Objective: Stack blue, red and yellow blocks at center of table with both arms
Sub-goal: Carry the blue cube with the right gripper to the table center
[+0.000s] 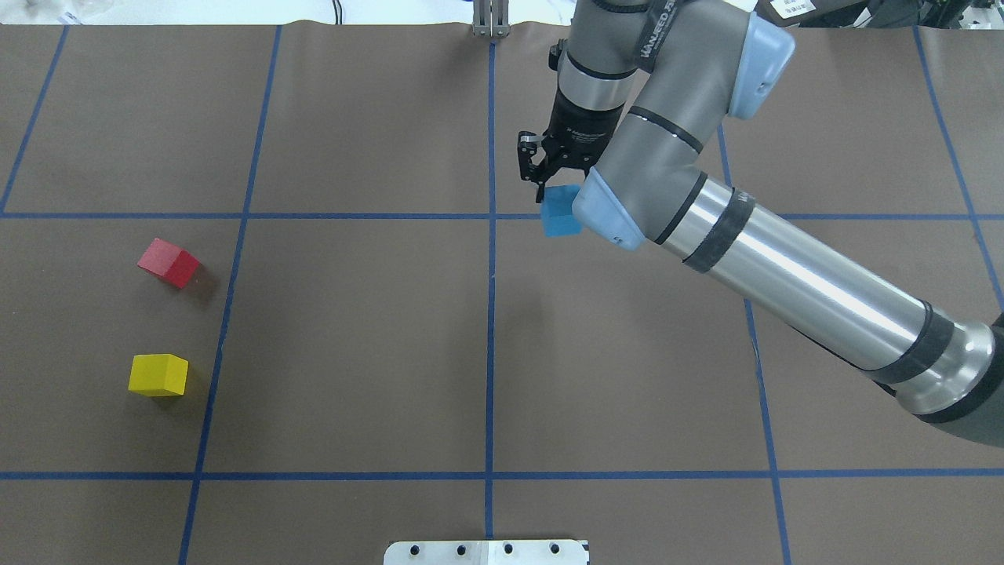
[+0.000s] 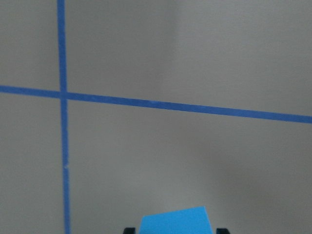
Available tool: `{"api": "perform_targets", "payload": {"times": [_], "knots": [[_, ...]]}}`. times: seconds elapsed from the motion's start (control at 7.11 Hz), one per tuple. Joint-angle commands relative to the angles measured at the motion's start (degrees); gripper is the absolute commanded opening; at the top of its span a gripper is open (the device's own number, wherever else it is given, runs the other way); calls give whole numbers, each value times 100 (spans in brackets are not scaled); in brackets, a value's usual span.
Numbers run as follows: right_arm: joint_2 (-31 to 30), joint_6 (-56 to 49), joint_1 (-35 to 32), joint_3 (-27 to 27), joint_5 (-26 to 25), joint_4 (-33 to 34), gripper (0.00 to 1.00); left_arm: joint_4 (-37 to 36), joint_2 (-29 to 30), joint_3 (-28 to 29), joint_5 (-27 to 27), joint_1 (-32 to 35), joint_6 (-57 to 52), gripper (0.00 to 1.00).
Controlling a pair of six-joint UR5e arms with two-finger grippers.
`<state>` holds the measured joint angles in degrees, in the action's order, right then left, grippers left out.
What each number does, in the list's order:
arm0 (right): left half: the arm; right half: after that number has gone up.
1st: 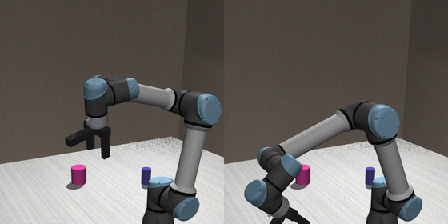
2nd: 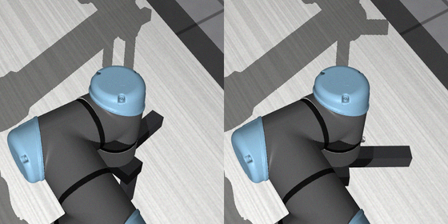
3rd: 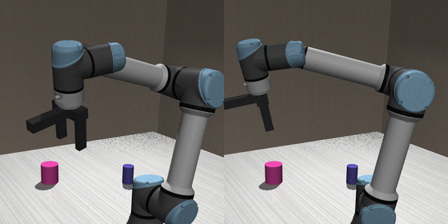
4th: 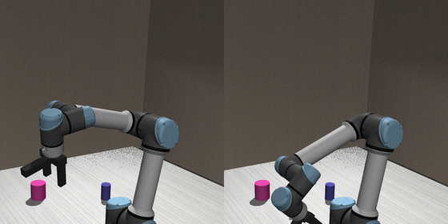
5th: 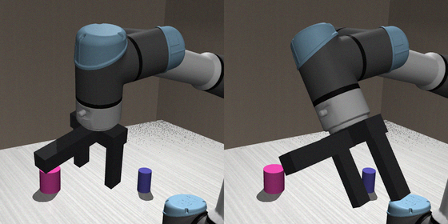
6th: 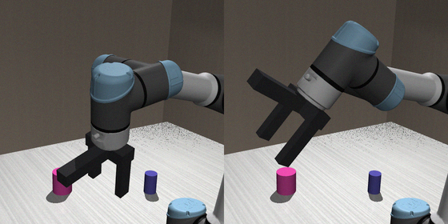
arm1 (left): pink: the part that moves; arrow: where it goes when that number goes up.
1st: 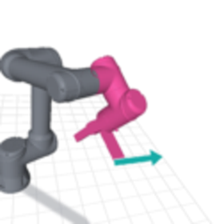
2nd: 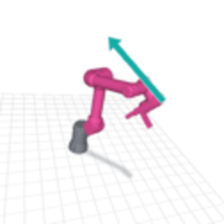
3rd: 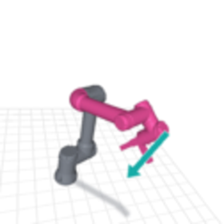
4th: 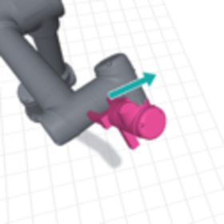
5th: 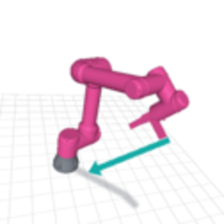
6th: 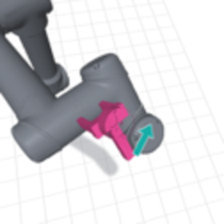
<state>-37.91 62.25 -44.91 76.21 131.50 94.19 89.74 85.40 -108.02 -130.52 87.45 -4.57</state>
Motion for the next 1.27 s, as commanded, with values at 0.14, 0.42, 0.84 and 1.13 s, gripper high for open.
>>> {"api": "perform_targets", "payload": {"times": [0.14, 0.42, 0.84, 1.13], "knots": [[362, 1035, 526, -817, -606, -892, 0, 0, 3, 0, 0, 0, 0, 99], [460, 1017, 711, -1020, -913, -972, 0, 0, 3, 0, 0, 0, 0, 99], [468, 1026, 861, -1073, -1099, -1140, 0, 0, 3, 9, 0, 0, 0, 99], [468, 1026, 896, -1073, -1117, -1148, 7, 0, -6, 18, 9, -44, 8, 99]]}}
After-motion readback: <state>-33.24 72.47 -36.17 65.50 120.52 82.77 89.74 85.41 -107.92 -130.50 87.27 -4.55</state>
